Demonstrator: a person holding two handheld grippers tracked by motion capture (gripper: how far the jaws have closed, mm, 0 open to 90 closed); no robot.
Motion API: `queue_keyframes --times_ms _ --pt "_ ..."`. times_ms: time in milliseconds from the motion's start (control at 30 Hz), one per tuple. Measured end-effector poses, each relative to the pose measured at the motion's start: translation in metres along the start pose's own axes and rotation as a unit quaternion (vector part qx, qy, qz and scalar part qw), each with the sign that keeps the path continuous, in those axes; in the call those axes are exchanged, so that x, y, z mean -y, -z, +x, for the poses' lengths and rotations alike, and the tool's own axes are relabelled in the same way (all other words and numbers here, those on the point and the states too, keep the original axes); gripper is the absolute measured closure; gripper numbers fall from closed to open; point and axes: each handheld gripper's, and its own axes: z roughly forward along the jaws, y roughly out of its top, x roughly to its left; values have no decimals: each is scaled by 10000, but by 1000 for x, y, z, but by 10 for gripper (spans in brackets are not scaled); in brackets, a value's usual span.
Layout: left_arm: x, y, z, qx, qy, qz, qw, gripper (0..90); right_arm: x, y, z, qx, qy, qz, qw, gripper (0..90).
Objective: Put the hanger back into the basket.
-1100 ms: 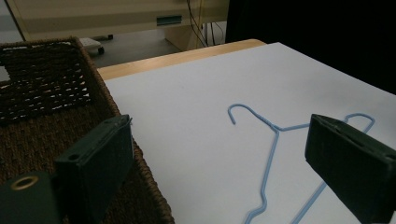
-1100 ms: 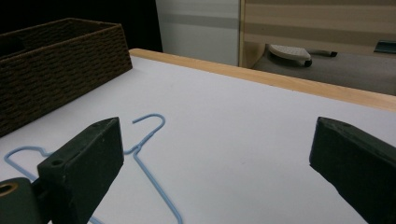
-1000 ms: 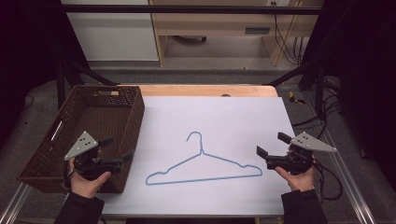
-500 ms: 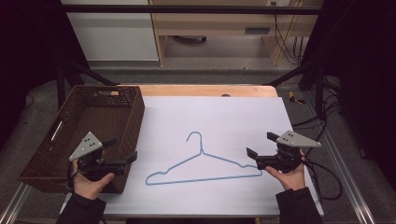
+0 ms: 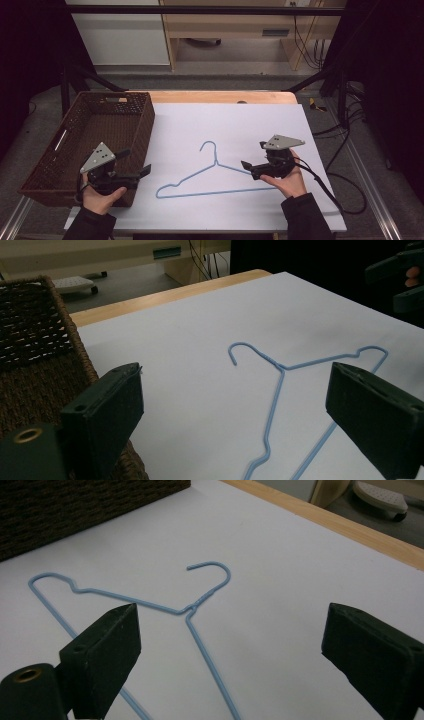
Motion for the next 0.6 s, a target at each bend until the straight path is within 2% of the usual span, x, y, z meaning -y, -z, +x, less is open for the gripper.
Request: queue_keyframes --times_ms 200,400,533,600 --pt "0 0 -1 10 -14 3 10000 81 -5 -30 3 -191 85 254 9995 135" --pt "0 -2 -2 19 -11 17 10000 83 -1 -58 0 -341 102 508 9981 203" --pt "0 -2 -3 37 -36 14 10000 83 5 -71 0 -423 178 714 9964 256" --pt "0 -2 -3 43 -43 16 10000 84 6 -73 0 -418 152 733 9963 272"
